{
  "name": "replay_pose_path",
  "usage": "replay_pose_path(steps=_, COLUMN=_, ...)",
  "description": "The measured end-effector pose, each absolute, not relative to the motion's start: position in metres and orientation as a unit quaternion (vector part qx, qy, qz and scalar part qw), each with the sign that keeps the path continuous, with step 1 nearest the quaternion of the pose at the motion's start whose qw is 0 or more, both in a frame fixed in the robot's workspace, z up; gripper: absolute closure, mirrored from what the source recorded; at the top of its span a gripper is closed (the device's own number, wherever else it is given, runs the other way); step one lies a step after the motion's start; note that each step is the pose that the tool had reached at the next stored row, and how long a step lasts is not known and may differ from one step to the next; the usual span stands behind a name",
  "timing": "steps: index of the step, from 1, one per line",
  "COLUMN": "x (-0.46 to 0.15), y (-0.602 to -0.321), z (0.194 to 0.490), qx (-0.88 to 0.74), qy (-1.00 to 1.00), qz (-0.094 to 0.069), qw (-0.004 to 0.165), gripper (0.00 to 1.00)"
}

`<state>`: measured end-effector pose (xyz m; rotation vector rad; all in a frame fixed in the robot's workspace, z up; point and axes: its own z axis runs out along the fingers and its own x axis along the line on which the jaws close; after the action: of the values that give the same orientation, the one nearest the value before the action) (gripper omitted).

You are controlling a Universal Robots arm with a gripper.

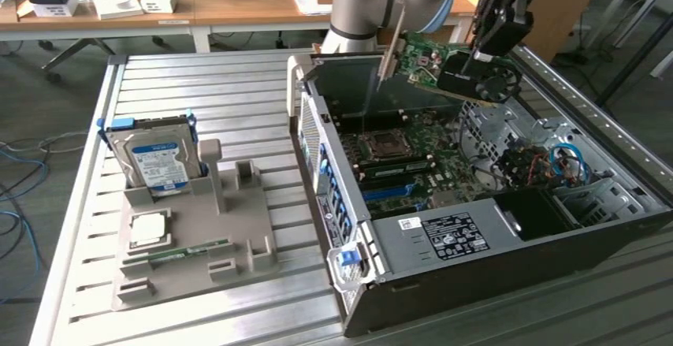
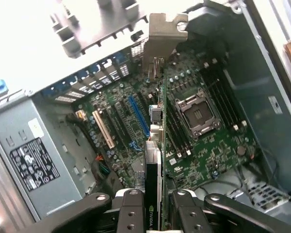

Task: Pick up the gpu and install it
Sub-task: 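Insert the gpu into the slot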

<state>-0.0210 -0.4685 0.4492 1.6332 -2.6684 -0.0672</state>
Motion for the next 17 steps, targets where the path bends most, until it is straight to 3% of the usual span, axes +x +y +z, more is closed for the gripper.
replay_pose_path(steps=17, x=-0.0210, y=-0.4685, z=0.4425, qx=0.647, qy=-0.762, qz=-0.020, qw=0.009, gripper=0.74)
